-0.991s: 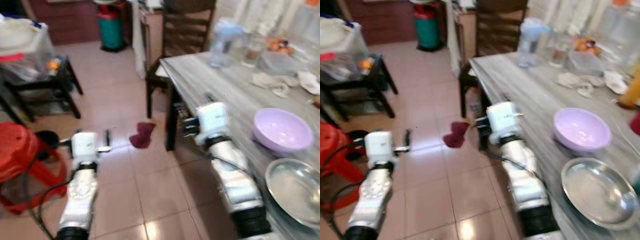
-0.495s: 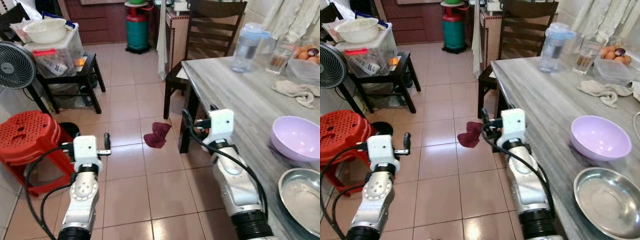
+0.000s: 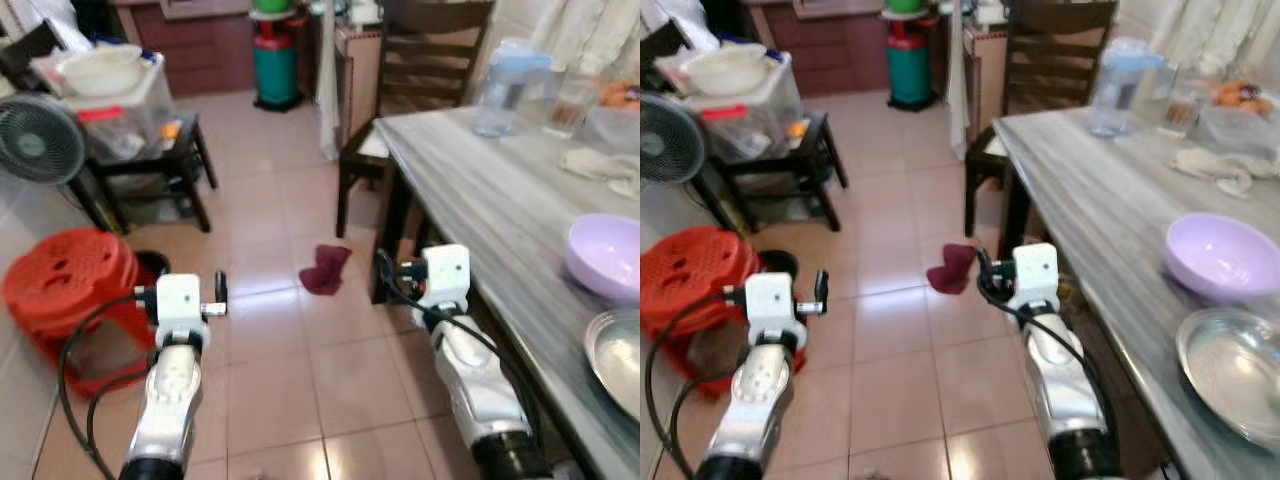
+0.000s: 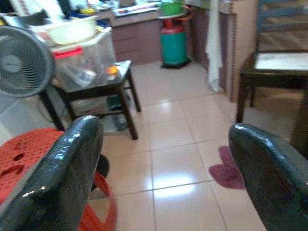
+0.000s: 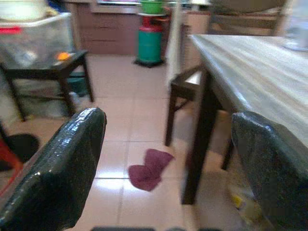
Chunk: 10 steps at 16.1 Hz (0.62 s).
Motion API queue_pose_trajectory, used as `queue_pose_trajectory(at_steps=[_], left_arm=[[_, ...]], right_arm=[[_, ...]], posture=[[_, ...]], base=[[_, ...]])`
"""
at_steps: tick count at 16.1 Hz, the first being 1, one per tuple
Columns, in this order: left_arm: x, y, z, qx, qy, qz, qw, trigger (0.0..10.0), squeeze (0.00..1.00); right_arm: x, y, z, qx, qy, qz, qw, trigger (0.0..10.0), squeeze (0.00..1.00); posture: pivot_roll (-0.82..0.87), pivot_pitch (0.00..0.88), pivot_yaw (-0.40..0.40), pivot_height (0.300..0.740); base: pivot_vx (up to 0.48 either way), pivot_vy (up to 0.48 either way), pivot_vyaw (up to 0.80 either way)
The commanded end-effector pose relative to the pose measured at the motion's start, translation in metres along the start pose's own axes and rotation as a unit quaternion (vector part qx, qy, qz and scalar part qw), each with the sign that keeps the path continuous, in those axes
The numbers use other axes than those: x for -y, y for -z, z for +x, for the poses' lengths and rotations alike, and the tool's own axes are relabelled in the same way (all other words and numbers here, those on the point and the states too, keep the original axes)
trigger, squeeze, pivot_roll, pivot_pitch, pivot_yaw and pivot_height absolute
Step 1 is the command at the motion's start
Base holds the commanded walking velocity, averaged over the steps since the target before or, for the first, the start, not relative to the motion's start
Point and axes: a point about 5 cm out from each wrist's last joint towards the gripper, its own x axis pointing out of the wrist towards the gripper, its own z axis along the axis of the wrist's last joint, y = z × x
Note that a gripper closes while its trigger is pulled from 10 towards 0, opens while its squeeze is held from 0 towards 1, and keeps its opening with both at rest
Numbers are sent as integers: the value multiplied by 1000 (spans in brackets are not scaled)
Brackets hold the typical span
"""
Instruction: Setting the table
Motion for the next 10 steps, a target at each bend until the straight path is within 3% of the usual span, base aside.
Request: queue_pose_trajectory(at_steps=[1,4,10], left_arm=[[-7,-3,3,7,-3,9,1000,10000,0],[-6,-4,4,9,-1,8,1000,10000,0],[-3,-3,3,7,2,7,1000,10000,0]], right_arm=[[-9,-4,4,12,-11,1,1000,10000,0],[-9,-5,5,14,-10,-2,1000,10000,0],[-10,-3,4,16,-12,1,1000,10000,0]], posture=[[-138,30,25,740],[-137,30,28,740],[-140,34,27,740]], base=[[0,480,0],[0,480,0],[0,480,621]])
